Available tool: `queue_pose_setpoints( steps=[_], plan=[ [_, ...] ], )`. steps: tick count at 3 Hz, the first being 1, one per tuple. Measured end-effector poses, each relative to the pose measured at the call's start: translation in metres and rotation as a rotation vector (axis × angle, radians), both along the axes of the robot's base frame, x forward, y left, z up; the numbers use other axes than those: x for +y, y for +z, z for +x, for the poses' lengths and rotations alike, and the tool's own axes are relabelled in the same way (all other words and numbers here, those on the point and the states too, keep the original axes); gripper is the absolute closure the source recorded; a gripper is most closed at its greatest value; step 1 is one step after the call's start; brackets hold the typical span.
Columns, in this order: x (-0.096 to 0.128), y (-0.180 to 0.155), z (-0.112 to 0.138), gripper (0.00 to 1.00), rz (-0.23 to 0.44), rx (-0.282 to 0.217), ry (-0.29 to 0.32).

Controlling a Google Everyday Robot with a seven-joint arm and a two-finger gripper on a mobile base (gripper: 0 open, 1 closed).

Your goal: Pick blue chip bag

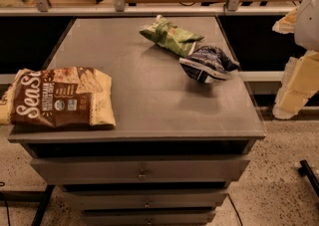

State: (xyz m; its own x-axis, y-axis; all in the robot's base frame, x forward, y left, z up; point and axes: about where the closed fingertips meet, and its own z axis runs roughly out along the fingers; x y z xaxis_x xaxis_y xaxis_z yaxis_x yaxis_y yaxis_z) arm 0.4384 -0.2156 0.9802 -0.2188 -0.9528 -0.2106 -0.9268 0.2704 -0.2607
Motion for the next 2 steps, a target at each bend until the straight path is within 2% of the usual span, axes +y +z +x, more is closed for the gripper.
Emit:
queue_pose_setpoints(
  steps=[1, 2],
  plan=[
    [0.0, 0.0, 0.0, 0.0, 0.0, 0.0, 0.0],
    [0.007, -0.002, 0.017, 0.0, -0.013, -0.042, 0.013]
  ],
)
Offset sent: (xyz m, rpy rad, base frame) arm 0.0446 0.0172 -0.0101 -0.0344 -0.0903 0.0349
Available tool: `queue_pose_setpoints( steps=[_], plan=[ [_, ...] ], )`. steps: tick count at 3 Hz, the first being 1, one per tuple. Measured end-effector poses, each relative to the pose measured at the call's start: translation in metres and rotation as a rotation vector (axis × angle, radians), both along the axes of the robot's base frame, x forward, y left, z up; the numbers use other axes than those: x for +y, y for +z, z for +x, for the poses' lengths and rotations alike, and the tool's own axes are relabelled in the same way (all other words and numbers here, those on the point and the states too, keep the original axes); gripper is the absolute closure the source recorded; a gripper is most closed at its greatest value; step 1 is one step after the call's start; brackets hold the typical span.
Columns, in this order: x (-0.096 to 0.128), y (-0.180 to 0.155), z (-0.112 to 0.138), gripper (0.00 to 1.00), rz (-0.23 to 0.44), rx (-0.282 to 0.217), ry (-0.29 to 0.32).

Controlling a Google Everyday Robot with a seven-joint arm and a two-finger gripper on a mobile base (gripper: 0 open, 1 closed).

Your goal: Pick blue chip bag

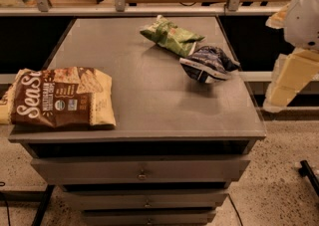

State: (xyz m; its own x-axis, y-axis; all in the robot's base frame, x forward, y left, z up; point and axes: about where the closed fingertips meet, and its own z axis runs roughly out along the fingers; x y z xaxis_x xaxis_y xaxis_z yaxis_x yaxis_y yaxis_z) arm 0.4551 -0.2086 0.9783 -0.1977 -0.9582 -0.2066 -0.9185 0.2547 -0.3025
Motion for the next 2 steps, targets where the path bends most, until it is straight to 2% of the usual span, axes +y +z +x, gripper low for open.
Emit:
queue_pose_setpoints(
  steps=[2],
  plan=[
    [0.018, -0.034, 0.057, 0.0, -0.031, -0.091, 0.026]
  ],
)
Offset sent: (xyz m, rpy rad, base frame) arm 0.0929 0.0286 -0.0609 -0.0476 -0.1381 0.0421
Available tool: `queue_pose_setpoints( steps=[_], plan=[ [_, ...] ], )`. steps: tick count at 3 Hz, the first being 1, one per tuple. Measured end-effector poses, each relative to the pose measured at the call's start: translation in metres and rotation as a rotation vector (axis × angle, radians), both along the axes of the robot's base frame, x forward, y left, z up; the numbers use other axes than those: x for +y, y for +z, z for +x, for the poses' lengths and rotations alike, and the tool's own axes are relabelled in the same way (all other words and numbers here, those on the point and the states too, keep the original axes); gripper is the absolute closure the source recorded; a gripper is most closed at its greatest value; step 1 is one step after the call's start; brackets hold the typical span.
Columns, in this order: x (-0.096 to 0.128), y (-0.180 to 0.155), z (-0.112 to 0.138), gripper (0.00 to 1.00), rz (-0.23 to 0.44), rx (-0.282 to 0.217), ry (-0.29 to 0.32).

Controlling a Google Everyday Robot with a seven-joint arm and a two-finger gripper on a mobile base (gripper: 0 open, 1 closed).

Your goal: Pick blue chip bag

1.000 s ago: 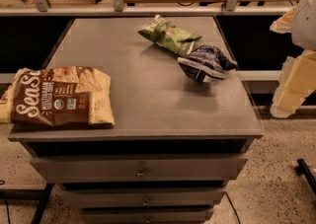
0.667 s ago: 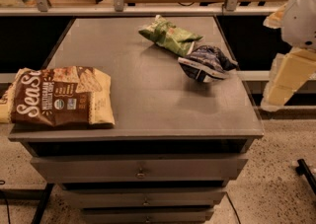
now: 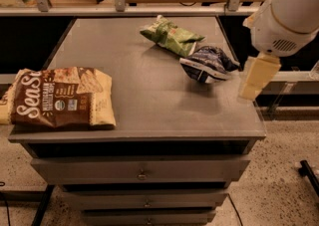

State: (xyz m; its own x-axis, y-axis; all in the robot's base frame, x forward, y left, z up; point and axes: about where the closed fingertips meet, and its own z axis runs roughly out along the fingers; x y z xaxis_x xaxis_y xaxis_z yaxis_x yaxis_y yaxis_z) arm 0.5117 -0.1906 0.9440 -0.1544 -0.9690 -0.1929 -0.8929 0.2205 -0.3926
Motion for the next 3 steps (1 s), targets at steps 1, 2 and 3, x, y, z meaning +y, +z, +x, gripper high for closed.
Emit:
queue_pose_setpoints(
  steps=[1, 2, 3],
  plan=[
    [0.007, -0.029, 0.028, 0.0, 0.0, -0.033, 0.005],
    [0.015, -0.057, 0.061, 0.0, 0.004, -0.06, 0.003],
    [0.024, -0.074, 0.083, 0.0, 0.037, -0.068, -0.009]
  ],
)
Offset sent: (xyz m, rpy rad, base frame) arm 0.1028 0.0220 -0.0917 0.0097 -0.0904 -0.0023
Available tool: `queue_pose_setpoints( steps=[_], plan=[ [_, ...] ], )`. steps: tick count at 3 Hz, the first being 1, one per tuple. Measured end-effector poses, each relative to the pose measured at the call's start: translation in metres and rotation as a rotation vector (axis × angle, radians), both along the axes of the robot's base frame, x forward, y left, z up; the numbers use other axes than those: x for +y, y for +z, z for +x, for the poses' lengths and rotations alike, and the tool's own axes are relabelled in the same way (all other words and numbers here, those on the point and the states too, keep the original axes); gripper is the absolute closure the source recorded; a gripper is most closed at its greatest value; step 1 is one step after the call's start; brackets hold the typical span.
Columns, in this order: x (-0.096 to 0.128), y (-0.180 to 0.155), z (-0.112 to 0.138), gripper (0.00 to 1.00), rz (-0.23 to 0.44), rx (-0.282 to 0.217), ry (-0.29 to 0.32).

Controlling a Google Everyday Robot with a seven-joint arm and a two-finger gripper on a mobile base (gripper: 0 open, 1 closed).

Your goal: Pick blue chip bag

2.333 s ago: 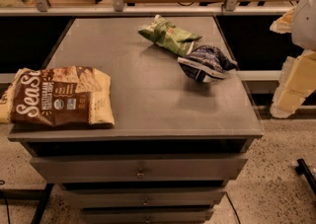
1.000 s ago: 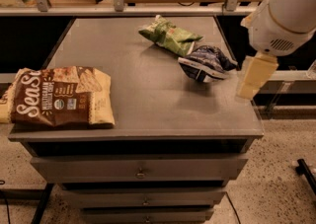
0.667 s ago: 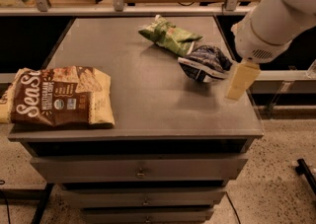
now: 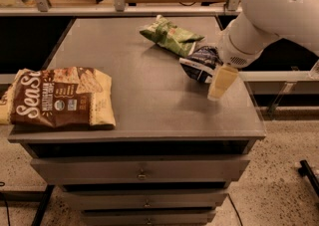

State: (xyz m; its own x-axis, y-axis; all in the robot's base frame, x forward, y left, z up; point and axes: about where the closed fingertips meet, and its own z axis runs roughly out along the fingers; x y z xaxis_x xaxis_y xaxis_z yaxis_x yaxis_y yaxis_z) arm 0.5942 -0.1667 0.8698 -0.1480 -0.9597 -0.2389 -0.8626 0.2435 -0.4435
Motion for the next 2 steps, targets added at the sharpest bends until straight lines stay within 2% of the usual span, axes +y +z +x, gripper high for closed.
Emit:
queue_pose_setpoints(
  steps=[1, 2],
  plan=[
    [0.014, -0.011, 0.013, 0.18, 0.045, -0.007, 0.002],
    [0.026, -0.011, 0.014, 0.41, 0.056, -0.016, 0.024]
  ],
)
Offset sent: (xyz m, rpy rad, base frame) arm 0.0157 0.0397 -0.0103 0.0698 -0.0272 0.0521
